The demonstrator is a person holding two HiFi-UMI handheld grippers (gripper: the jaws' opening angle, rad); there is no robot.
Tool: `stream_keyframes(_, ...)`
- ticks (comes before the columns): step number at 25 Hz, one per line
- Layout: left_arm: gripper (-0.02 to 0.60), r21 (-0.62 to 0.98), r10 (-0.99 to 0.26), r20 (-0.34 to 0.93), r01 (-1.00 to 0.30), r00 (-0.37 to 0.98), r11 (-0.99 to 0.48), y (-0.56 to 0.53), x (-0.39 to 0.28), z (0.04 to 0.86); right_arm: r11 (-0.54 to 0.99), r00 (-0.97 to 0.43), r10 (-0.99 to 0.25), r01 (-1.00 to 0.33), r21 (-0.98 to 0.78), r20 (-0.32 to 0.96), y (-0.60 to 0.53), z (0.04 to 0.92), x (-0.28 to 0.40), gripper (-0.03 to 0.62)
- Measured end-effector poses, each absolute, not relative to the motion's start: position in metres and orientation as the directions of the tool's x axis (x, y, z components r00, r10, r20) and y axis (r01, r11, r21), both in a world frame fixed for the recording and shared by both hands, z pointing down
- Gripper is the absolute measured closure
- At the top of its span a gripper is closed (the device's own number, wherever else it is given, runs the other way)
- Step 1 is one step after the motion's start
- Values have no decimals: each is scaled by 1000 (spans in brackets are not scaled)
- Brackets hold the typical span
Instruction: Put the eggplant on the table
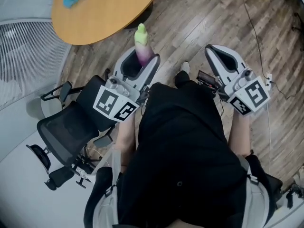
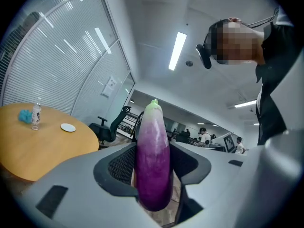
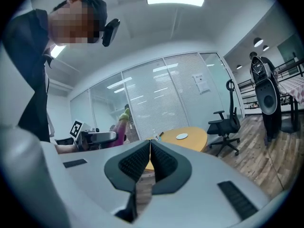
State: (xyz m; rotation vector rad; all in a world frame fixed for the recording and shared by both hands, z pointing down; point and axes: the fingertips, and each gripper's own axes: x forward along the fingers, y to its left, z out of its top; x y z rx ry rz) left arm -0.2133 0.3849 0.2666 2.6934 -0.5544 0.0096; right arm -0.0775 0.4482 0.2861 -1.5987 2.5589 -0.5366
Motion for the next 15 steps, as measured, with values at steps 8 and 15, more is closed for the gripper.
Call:
stream_keyframes(8, 353, 388, -407, 138, -428, 903, -817, 367, -191, 281, 406, -489, -861, -826, -390, 141, 425, 308, -59, 577)
stream_keyframes(15, 353, 396, -378, 143, -402, 915, -825, 336, -169, 297, 335, -437, -880, -847, -412, 183, 407, 326, -39, 577)
